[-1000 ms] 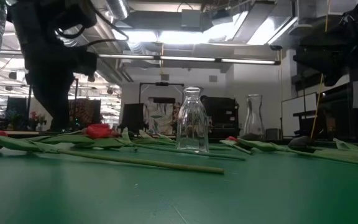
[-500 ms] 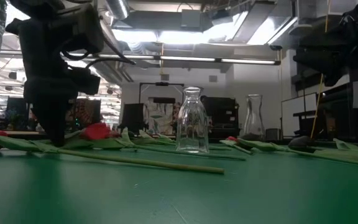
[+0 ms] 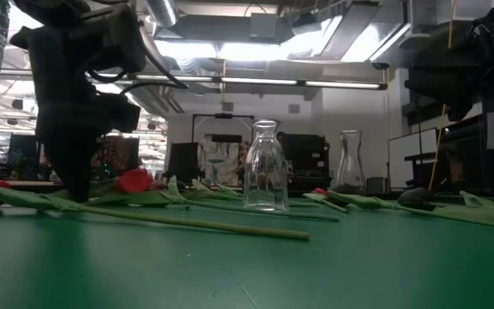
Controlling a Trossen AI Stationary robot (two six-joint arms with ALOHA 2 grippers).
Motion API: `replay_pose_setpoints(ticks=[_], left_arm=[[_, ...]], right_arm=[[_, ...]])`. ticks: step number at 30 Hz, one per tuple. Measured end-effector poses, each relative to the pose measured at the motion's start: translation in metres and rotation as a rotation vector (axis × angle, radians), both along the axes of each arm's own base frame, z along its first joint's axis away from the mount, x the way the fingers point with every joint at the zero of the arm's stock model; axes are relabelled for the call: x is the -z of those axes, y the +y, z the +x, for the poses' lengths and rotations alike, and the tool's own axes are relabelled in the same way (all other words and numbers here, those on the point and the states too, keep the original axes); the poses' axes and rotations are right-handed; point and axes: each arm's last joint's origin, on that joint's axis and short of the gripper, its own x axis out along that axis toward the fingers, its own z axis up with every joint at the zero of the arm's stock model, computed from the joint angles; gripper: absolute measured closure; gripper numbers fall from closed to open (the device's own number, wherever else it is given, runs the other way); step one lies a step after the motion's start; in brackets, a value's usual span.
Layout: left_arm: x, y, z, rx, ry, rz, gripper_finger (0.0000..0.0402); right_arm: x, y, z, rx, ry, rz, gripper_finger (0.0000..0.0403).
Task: Sort flowers into vase by color
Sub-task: Put the middle left pink tulip into the top transparent vase
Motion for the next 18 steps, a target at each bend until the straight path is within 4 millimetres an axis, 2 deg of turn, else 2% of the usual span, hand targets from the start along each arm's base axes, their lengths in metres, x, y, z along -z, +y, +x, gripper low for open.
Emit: replay_pose_setpoints(ticks=[3, 11, 18], left_arm=[[-0.013, -0.001, 0.002, -0.013, -0.011, -0.014, 0.0397], [-0.071, -0.002, 0.022, -0.002, -0.155, 0.034, 0.0399], [-0.120, 0.003, 0.031, 0.009, -0.210, 0.226, 0.0400]], right_arm=[[0.000, 0.000, 0.000, 0.000, 0.000, 0.000, 0.0210], [0.000, 0.000, 0.000, 0.000, 0.004, -0.002, 0.0210], [0.000, 0.000, 0.000, 0.000, 0.003, -0.001, 0.0210]])
